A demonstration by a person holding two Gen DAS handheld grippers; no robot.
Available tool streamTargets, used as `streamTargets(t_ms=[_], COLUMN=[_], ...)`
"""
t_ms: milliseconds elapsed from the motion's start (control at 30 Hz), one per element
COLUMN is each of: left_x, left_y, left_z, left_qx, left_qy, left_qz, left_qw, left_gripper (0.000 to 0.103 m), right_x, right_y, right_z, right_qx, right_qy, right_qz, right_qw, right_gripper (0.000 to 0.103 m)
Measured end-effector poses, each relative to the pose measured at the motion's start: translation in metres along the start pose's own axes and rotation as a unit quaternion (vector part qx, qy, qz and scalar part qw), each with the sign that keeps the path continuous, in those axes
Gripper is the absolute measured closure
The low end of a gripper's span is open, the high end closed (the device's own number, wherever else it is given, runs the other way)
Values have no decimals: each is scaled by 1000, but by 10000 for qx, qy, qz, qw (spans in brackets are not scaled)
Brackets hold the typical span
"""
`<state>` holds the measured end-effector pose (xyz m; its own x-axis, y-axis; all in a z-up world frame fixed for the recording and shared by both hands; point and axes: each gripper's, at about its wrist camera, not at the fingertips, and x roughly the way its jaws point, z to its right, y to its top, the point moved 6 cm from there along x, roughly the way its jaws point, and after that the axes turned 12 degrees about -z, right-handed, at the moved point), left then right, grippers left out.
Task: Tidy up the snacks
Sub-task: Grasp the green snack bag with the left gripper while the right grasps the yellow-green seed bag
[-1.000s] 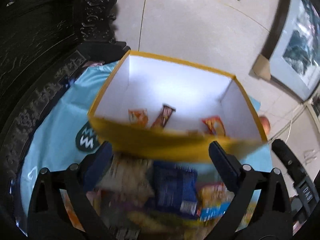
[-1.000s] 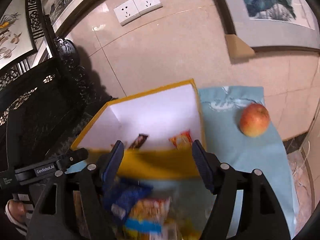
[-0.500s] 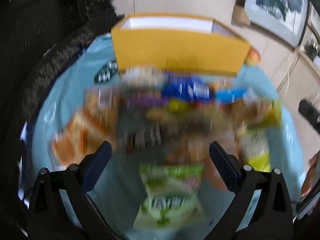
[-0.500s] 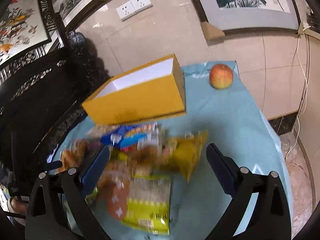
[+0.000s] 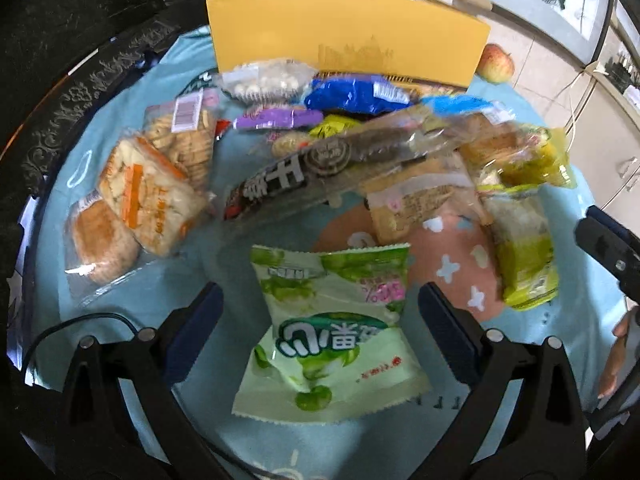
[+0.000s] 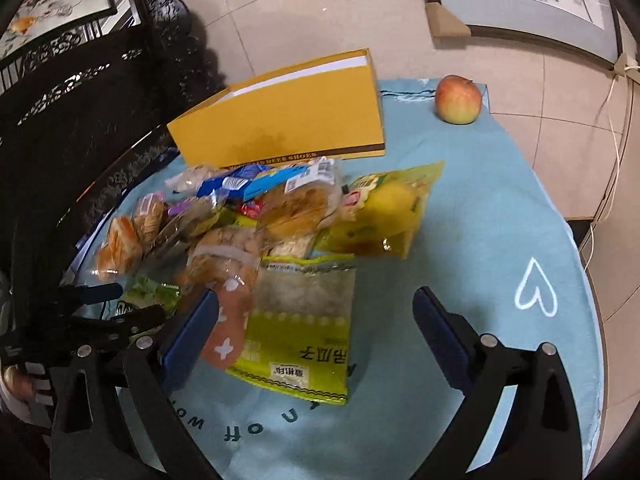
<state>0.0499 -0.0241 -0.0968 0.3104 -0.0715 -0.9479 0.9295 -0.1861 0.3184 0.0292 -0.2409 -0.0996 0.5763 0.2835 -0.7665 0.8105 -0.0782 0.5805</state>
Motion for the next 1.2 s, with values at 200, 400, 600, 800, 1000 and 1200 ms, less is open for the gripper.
streamTargets(t_ms=[200,400,600,800,1000,1200], left_x=[19,7,3,7,2,-16], left_y=[-1,-2,-4,-2,-4,-6], left_z=[4,-12,-14,-15,-14,-7], left_qx=[11,-184,-53,-30,-16,137], left_qy=[89,-55,-123,-182,-201,-203], left_qz=[-84,47,111,119,145,324], left_qw=[9999,9998,9998,9998,9997,9992], left_gripper=[18,48,50,50,50,50], right_x=[10,25,52,63,50,31], right_y=[-7,-13,-13,-12,-10,-10], right_z=[0,-4,-20,-23,-16,-16], right_qx=[-7,-156,-491,-569,-330,-204], right_qy=[-46,-341,-979,-1170,-813,-469], right_qz=[-208,-370,-803,-895,-889,-786], right_qw=[9998,9986,9907,9874,9922,9956], right_gripper=[5,5,5,13,41,42])
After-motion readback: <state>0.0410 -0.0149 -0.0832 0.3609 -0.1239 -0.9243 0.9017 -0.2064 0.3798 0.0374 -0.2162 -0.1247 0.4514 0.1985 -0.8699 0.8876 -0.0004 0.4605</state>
